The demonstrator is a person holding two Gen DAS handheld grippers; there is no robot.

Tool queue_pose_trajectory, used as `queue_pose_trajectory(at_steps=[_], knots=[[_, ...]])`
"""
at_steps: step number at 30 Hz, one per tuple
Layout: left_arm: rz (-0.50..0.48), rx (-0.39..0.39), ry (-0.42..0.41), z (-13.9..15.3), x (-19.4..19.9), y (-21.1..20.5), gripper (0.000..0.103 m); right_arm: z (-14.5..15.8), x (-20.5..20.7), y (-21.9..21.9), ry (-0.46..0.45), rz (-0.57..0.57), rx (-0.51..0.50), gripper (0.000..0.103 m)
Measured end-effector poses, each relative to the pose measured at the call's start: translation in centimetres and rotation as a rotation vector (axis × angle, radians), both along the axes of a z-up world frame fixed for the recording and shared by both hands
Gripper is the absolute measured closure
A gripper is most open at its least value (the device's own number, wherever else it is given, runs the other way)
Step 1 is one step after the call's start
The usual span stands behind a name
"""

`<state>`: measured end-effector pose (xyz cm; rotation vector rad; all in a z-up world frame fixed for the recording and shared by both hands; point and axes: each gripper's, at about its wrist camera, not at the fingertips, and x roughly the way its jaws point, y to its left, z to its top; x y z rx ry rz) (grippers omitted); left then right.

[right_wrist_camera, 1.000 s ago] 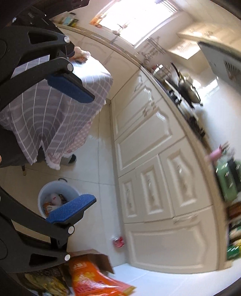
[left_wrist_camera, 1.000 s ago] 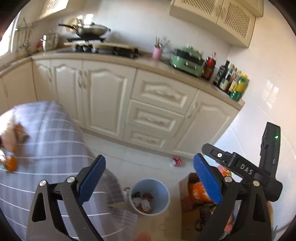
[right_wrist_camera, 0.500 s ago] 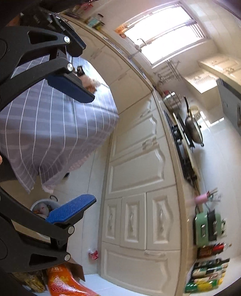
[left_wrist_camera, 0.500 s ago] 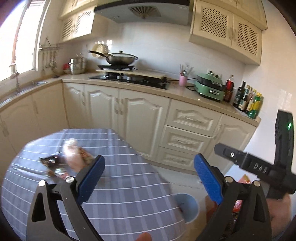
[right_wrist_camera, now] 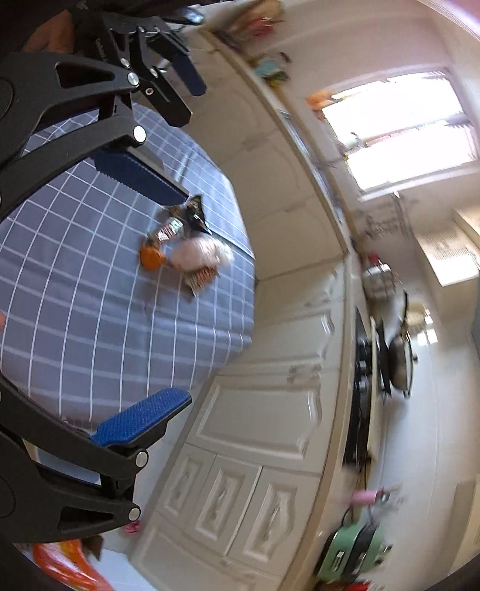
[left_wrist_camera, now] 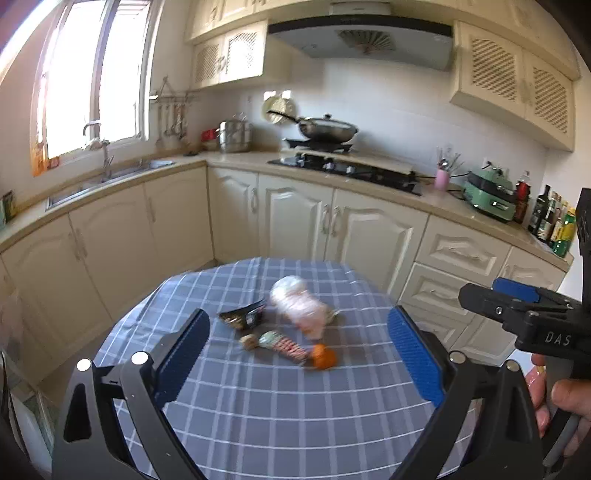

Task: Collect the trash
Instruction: 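Return both tools to the table above the remaining trash, then grasp the brown bread piece with the left tool while the right grasps the orange peel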

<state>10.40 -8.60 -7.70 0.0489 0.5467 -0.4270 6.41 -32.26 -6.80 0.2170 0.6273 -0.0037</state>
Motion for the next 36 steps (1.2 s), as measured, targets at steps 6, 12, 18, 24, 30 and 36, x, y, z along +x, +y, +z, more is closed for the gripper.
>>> queue_pose_trajectory(at_steps=[6, 12, 18, 24, 30, 36], knots=[[0.032, 0.029, 0.036, -3.3, 3.1, 3.0, 0.008, -2.5, 3.6, 2.9, 0.066, 0.07, -0.039, 0.006], [0.041, 0.056, 0.118, -7.8, 6.8, 3.5, 0.008, -6.5, 6.6, 3.6, 0.162, 0.104, -0.062, 0.008], [0.049, 0.085, 0.193, -12.2, 10.8, 2.3, 0.008, -10.2, 8.4, 4.1, 0.245, 0.139, -0.067, 0.018], [0.068, 0.085, 0.233, -14.2, 13.3, 2.3, 0.009, -12.3, 9.9, 5.0, 0.281, 0.198, -0.07, 0.024], [0.042, 0.103, 0.283, -15.2, 15.0, 1.3, 0.024, -14.4, 11.6, 5.9, 0.309, 0.217, -0.104, 0.04], [0.019, 0.118, 0.325, -15.9, 15.6, 0.6, 0.072, -14.7, 11.5, 6.7, 0.283, 0.243, -0.148, 0.071]])
